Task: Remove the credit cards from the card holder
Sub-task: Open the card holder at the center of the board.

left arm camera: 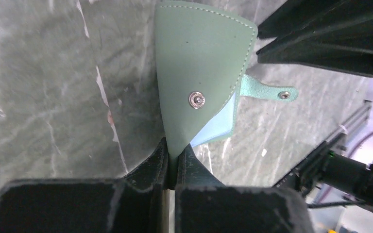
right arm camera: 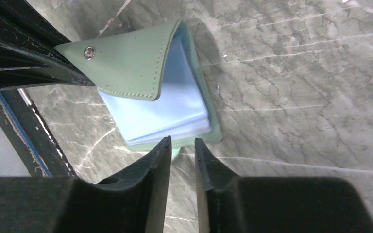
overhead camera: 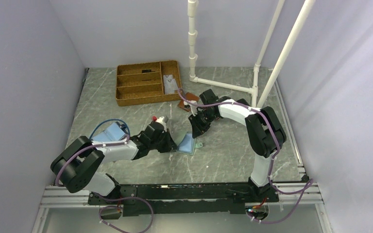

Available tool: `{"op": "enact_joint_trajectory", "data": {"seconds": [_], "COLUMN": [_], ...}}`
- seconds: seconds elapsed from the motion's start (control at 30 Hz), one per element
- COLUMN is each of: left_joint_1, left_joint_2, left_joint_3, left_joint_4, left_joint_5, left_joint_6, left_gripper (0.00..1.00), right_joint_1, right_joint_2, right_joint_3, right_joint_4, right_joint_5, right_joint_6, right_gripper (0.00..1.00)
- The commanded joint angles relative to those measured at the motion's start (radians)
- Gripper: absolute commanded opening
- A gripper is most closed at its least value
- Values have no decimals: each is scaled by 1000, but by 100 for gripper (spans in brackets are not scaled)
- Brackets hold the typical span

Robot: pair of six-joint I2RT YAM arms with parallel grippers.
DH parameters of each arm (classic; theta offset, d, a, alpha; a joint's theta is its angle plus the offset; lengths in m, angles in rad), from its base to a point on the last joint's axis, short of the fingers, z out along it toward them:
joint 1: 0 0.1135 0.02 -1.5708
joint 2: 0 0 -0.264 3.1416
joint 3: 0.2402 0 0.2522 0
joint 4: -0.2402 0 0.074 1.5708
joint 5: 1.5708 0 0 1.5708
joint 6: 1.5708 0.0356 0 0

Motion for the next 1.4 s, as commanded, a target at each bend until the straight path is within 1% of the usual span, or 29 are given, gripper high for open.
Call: {"op": "enact_joint_trajectory", "data": {"seconds": [0.0,0.07,0.13,0.27,0.4,0.47,0.6,0.67,0.77,0.97,1.03,1.1,1.23,1.27,1.33,1.37], "left_joint_1": [11,21,31,47,56,63,76,81,86,94,96,96,96,96,96,96], "left_joint_2": [-18,-7,8,44,54,58,76,86,100,106,97,76,-5,-25,-64,-82], "left_joint_3": [-62,-84,-106,-134,-140,-146,-162,-166,-173,-174,-170,-162,-140,-137,-132,-130], "left_joint_4": [151,194,254,327,346,358,399,414,439,436,414,372,232,196,137,111], "left_joint_5": [136,155,175,209,217,223,244,255,267,278,275,264,213,198,172,159], "left_joint_6": [-136,-163,-187,-217,-232,-242,-260,-263,-270,-265,-254,-230,-172,-158,-134,-124], "left_gripper": [0,0,0,0,0,0,0,0,0,0,7,15,30,33,35,36], "right_joint_1": [-3,-3,-3,-1,12,24,67,88,106,147,170,188,214,216,216,216], "right_joint_2": [-75,-97,-122,-142,-139,-131,-91,-74,-41,0,13,30,61,64,59,52], "right_joint_3": [20,14,6,-2,-3,-10,-6,-10,-3,-9,-9,-4,8,9,13,12], "right_joint_4": [5,5,6,-13,-68,-78,-82,-60,-50,-14,-1,11,20,22,29,33], "right_joint_5": [18,11,-2,-25,-38,-32,19,63,104,217,263,300,343,346,344,341], "right_joint_6": [-45,-63,-87,-144,-259,-289,-297,-281,-253,-224,-213,-197,-171,-165,-154,-151], "right_gripper": [31,37,41,45,47,47,49,52,53,55,55,53,32,25,12,8]}}
